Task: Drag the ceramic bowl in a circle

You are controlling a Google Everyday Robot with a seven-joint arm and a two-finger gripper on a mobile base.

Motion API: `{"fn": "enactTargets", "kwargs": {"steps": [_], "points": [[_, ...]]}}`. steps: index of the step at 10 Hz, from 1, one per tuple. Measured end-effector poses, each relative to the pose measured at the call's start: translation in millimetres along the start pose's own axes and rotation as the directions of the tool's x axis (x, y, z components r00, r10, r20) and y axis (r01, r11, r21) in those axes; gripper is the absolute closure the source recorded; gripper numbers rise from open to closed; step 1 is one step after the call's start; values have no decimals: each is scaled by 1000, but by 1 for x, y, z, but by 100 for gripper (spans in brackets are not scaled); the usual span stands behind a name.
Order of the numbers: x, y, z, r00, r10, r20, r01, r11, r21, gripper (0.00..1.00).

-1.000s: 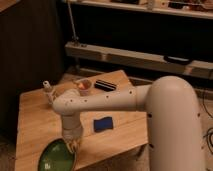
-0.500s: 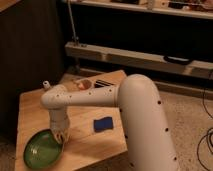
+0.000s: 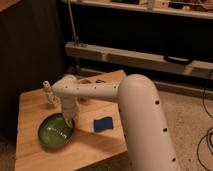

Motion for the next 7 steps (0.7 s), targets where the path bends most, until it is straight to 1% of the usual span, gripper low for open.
{"fn": "enactTargets", "kwargs": {"steps": [1, 2, 3, 4, 5, 6, 7], "points": [[4, 19, -13, 999, 31, -34, -32, 999, -20, 100], [2, 38, -20, 998, 46, -46, -47, 998, -40, 100], [-6, 56, -23, 998, 52, -43, -54, 997, -56, 100], [-17, 71, -24, 998, 49, -28, -50, 997, -67, 100], [-37, 88, -22, 999, 49, 2, -49, 996, -75, 100], [-54, 98, -19, 998, 49, 27, -46, 995, -83, 100], [-78, 108, -14, 997, 42, 62, -36, 995, -93, 100]]}}
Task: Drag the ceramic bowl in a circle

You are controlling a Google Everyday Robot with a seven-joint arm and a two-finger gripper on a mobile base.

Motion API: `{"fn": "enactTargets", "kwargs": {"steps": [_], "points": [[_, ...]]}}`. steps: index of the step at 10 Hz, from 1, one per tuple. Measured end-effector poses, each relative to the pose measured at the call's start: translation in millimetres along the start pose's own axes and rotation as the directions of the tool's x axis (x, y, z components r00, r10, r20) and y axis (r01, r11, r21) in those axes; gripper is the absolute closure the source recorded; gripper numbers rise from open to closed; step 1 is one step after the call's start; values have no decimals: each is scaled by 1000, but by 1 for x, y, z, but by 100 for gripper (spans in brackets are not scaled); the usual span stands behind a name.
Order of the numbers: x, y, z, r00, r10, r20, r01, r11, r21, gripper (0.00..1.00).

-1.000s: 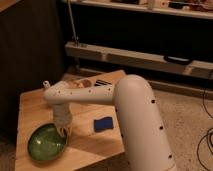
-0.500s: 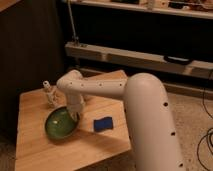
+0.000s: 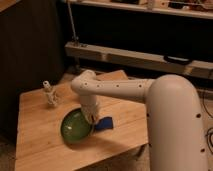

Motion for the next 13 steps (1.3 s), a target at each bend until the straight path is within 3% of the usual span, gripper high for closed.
{"fn": "enactTargets", "kwargs": {"steps": [2, 4, 6, 9, 13], "points": [[-47, -5, 9, 996, -67, 61, 67, 998, -2, 100], [-83, -23, 11, 985, -139, 103, 138, 990, 20, 100], [-110, -62, 11, 961, -241, 135, 236, 970, 55, 100], [-98, -126, 14, 934, -327, 142, 317, 944, 88, 100], [-30, -190, 21, 940, -321, 118, 313, 946, 79, 100]]}}
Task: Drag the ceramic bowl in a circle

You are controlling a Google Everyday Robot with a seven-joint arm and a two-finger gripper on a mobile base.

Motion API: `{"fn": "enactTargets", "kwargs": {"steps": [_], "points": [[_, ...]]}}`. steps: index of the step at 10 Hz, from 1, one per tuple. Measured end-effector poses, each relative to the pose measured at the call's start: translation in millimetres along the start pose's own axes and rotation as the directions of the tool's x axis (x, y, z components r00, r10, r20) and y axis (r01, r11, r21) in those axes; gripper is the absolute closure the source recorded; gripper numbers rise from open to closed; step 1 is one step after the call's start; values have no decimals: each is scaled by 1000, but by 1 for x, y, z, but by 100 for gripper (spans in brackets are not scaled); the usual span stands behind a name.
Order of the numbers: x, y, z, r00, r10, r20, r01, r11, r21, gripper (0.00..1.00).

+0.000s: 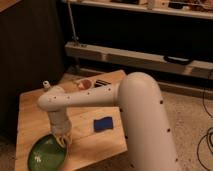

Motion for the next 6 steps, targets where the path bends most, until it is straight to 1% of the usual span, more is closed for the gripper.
{"fn": "enactTargets", "kwargs": {"steps": [1, 2, 3, 4, 5, 6], "points": [[22, 0, -3, 1000, 16, -17, -16, 1000, -7, 100], [39, 8, -9, 998, 46, -35, -47, 999, -11, 100], [52, 20, -17, 995, 81, -57, -82, 997, -14, 100], [63, 38, -26, 990, 119, -80, -121, 993, -18, 100], [74, 59, -35, 981, 162, -107, -165, 986, -19, 100], [81, 80, -42, 970, 206, -131, -211, 977, -25, 100]]}}
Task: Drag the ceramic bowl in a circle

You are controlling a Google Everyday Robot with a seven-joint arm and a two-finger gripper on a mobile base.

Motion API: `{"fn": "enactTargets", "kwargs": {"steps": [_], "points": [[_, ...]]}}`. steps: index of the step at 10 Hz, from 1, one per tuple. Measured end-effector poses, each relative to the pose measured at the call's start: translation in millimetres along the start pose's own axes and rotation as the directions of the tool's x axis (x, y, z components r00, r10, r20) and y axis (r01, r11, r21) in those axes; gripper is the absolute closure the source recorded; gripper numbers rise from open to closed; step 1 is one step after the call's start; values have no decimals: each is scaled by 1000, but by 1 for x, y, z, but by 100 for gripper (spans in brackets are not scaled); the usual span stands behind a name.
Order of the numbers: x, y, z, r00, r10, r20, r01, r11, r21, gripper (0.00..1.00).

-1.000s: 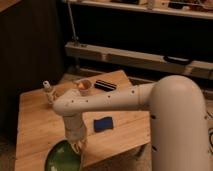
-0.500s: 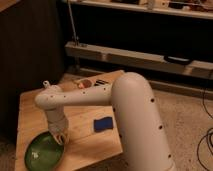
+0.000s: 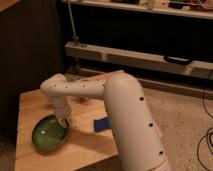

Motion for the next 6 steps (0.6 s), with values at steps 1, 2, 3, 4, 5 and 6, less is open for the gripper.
{"fn": "enactTargets", "kwargs": {"steps": [1, 2, 3, 4, 5, 6], "points": [[10, 21, -4, 998, 53, -22, -54, 998, -16, 100], [15, 45, -5, 994, 102, -33, -104, 994, -38, 100], [13, 65, -2, 990, 135, -34, -137, 989, -57, 100], [5, 85, 1, 986, 165, -33, -167, 983, -72, 100], [-4, 106, 4, 981, 194, -31, -196, 977, -81, 100], [-17, 131, 5, 975, 220, -32, -222, 972, -82, 100]]}}
